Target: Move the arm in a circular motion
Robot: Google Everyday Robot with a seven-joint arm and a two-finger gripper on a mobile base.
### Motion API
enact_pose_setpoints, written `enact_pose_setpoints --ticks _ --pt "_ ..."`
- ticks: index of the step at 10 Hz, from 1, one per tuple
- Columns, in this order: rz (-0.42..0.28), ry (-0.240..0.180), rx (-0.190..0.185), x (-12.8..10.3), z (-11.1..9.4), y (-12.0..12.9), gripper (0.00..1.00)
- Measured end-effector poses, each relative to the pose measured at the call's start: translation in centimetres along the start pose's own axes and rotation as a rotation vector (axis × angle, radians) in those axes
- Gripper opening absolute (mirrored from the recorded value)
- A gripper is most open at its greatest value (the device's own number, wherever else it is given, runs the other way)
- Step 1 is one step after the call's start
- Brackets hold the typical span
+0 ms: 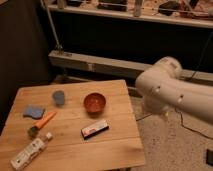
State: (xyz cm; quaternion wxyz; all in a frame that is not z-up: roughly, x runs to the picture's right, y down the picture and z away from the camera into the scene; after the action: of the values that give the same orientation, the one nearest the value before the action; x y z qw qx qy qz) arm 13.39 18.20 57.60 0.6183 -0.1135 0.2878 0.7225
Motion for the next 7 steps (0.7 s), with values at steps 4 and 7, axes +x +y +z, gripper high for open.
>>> enact_pose_setpoints --ticks 4,7 --pt "-0.269 0.020 -0.053 10.7 0.0 11.0 0.65" --pt "-0.508 -0.017 -0.142 12.5 -2.2 20.7 0.65"
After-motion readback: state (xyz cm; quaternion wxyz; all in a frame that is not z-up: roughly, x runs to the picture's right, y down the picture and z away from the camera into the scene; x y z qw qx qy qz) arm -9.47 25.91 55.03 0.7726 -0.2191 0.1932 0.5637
